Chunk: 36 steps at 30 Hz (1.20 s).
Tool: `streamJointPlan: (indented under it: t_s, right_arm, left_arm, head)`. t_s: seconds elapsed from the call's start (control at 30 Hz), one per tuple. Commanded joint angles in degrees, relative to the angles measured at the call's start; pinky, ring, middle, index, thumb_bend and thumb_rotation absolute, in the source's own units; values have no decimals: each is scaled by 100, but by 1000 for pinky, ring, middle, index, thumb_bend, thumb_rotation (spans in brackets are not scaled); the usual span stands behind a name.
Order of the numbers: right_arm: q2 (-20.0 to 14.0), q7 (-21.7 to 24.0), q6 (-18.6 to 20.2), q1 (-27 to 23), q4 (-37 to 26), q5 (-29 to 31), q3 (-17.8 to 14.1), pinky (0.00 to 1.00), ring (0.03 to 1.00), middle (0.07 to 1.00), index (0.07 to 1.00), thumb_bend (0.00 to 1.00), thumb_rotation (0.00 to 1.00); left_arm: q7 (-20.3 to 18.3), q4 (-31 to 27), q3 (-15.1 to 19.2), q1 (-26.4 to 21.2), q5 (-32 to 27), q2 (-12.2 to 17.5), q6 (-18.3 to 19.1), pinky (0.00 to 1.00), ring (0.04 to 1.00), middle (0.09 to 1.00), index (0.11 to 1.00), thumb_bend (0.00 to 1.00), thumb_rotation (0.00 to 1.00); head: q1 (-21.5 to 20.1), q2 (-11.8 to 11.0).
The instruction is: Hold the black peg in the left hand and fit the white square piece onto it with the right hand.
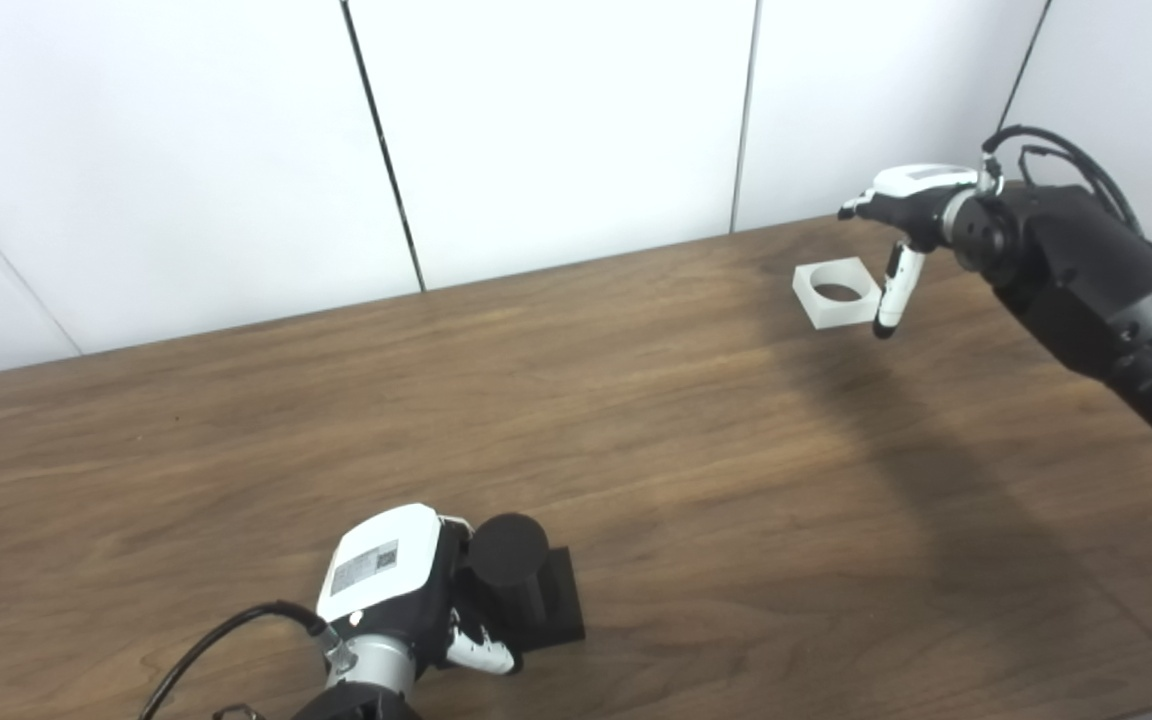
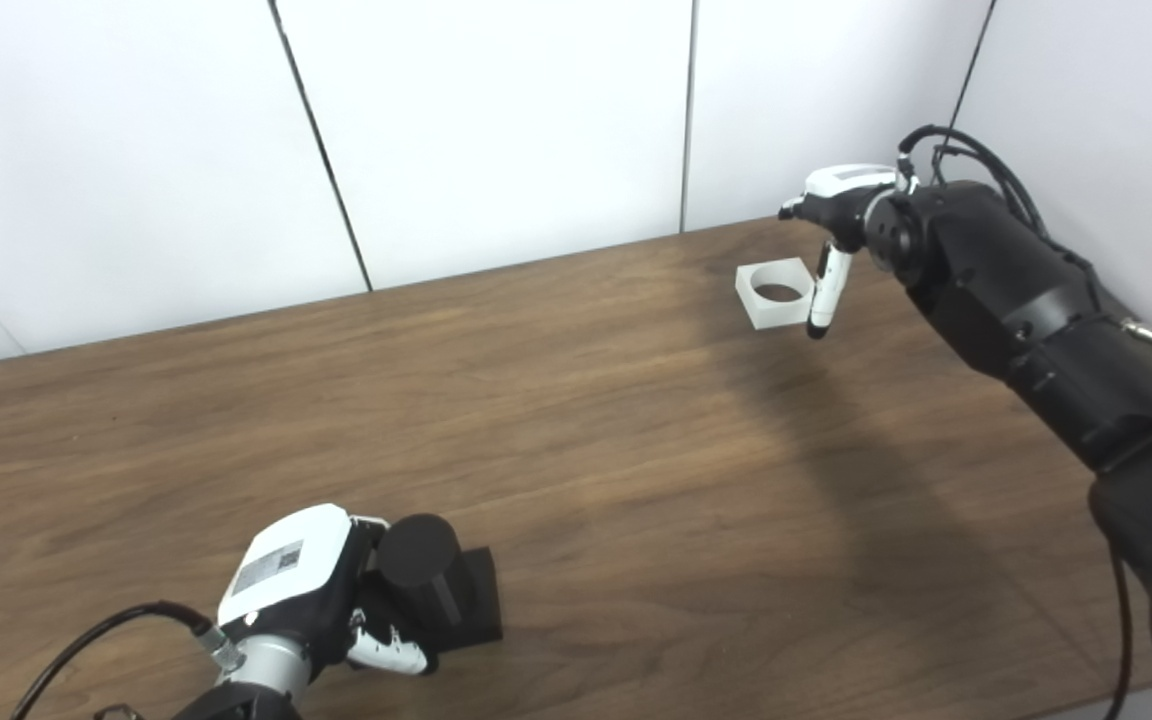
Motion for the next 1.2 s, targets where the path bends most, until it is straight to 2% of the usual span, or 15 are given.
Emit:
streamJointPlan:
  t_s: [0.0, 0.27, 0.5, 0.67, 0.77, 0.9, 1.03, 1.17]
  right_arm:
    - [-43, -44, -101, -367, -18, -168, -21, 1000, 1000, 1000, 947, 1000, 186]
    - [134, -47, -263, -318, 119, -258, 13, 1000, 1000, 1000, 954, 1000, 219]
    - [261, -148, -267, -352, 439, -196, -84, 1000, 1000, 994, 955, 998, 210]
    - [282, -281, -414, -426, 788, -186, -81, 1000, 1000, 987, 951, 992, 215]
    - [284, -298, -432, -490, 899, -209, -72, 1000, 1000, 983, 950, 976, 208]
    - [323, -391, -481, -606, 1147, -207, -76, 1000, 1000, 983, 947, 984, 210]
    - [336, -452, -583, -690, 1325, -230, -13, 1000, 1000, 976, 930, 974, 223]
    - [365, -388, -614, -708, 1344, -201, 22, 986, 1000, 975, 870, 935, 236]
  left_arm:
    - [-228, 271, -76, 235, -26, -168, -60, 918, 858, 787, 487, 524, 60]
    - [-251, 267, -90, 231, 10, -179, -63, 911, 856, 783, 487, 524, 61]
    - [-238, 243, -63, 254, -26, -206, -19, 911, 852, 773, 485, 525, 59]
    - [-216, 196, -54, 293, -13, -242, 12, 903, 850, 772, 485, 524, 58]
    - [-239, 189, -66, 314, 13, -256, 18, 887, 825, 742, 484, 525, 58]
    - [-274, 196, -72, 322, 35, -272, 25, 906, 842, 762, 485, 525, 58]
    - [-306, 194, -89, 315, 100, -293, 21, 904, 840, 768, 485, 525, 59]
    - [-291, 190, -94, 306, 101, -295, 17, 906, 840, 760, 485, 525, 59]
  head:
    - [-6, 9]
    - [34, 17]
    - [46, 6]
    - [82, 19]
    - [86, 27]
    - [94, 20]
    - [107, 40]
    - [105, 47]
